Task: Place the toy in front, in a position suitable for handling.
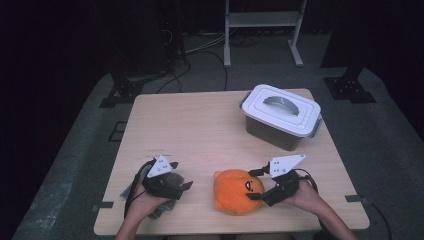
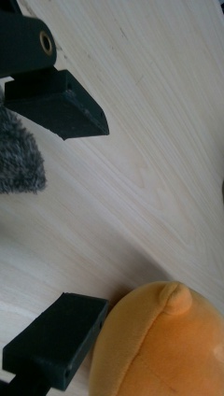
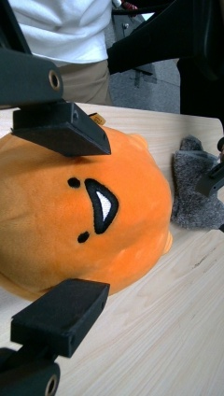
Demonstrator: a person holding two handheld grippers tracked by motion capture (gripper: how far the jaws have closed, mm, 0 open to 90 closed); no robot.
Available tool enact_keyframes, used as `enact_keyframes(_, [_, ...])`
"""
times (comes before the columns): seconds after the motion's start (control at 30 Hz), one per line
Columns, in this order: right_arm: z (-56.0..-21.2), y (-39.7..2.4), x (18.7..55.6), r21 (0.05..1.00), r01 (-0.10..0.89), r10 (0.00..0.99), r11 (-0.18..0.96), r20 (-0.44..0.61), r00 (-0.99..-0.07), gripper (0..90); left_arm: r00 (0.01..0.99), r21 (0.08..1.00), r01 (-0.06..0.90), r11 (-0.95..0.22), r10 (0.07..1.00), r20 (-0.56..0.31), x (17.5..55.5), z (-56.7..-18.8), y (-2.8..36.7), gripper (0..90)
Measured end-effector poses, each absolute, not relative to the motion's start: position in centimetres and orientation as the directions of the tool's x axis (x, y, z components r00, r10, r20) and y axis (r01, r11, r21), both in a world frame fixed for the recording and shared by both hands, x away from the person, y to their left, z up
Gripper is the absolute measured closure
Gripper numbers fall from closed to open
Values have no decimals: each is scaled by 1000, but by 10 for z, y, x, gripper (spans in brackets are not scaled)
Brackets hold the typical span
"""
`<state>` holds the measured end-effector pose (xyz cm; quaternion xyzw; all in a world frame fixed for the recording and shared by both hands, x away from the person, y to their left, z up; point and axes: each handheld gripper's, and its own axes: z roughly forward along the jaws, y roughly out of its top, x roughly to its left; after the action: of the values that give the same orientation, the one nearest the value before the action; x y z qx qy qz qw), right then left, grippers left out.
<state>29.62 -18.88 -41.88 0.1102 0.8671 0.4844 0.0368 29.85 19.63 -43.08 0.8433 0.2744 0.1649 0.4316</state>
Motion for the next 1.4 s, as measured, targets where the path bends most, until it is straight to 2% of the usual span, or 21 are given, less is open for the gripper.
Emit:
enact_keyframes(0.17, [-421,-189,296,848,152,222,507,42,-974,262,807,802,310,-511,587,62,296,-430,211,229])
enact_keyframes(0.47, [-423,-189,295,849,146,219,508,36,-975,256,797,769,366,-524,603,32,297,-445,237,344])
enact_keyframes(0.97, [-426,-189,293,850,141,222,508,29,-975,247,788,706,440,-555,615,-7,304,-468,248,503])
enact_keyframes(1.4, [-414,-197,289,852,115,254,511,-22,-967,245,793,713,420,-561,609,11,303,-471,248,681])
